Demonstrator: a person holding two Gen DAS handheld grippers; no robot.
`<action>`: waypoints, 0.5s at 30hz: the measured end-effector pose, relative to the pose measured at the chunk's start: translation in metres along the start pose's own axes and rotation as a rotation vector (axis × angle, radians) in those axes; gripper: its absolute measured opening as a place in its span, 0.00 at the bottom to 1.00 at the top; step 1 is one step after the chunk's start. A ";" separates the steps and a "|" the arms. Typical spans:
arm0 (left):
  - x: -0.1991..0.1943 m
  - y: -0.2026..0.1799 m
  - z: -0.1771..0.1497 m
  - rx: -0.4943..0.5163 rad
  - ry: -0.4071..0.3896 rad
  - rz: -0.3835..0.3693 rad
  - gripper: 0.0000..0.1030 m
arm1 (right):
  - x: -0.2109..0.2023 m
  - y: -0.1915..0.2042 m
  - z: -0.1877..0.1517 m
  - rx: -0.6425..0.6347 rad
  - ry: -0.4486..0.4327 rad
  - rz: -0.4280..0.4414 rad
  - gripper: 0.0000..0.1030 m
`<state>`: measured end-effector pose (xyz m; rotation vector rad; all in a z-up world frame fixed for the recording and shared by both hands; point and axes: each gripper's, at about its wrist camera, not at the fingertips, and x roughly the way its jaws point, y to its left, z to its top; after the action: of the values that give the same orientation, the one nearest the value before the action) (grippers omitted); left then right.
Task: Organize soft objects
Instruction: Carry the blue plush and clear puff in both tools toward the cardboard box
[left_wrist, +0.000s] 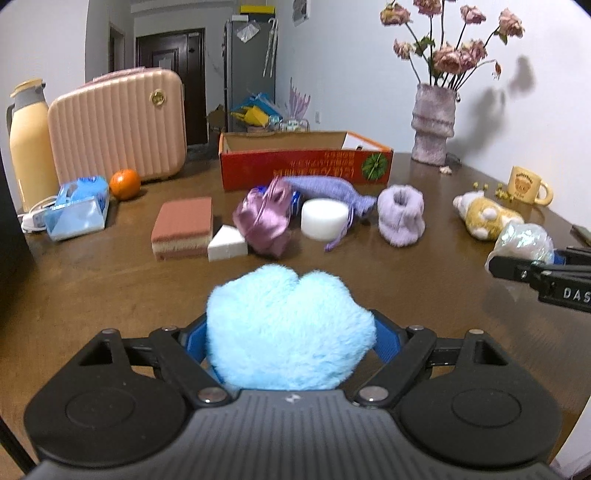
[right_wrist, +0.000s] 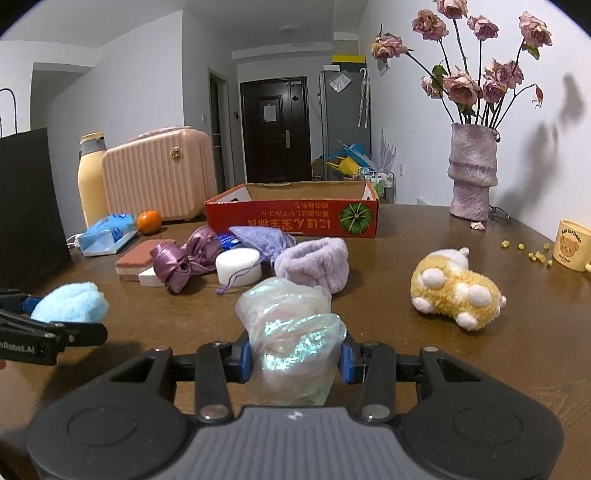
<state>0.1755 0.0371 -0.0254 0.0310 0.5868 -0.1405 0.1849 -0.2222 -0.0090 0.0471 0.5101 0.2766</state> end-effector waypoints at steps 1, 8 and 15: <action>0.000 -0.001 0.003 0.000 -0.006 -0.002 0.82 | 0.001 -0.001 0.002 0.000 -0.002 0.000 0.41; -0.001 -0.009 0.022 -0.001 -0.051 -0.016 0.82 | 0.006 -0.004 0.015 -0.003 -0.016 -0.001 0.41; 0.004 -0.014 0.042 -0.017 -0.087 -0.032 0.82 | 0.016 -0.007 0.030 -0.006 -0.029 0.000 0.41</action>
<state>0.1999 0.0194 0.0077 -0.0010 0.5015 -0.1667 0.2146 -0.2243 0.0093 0.0452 0.4800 0.2774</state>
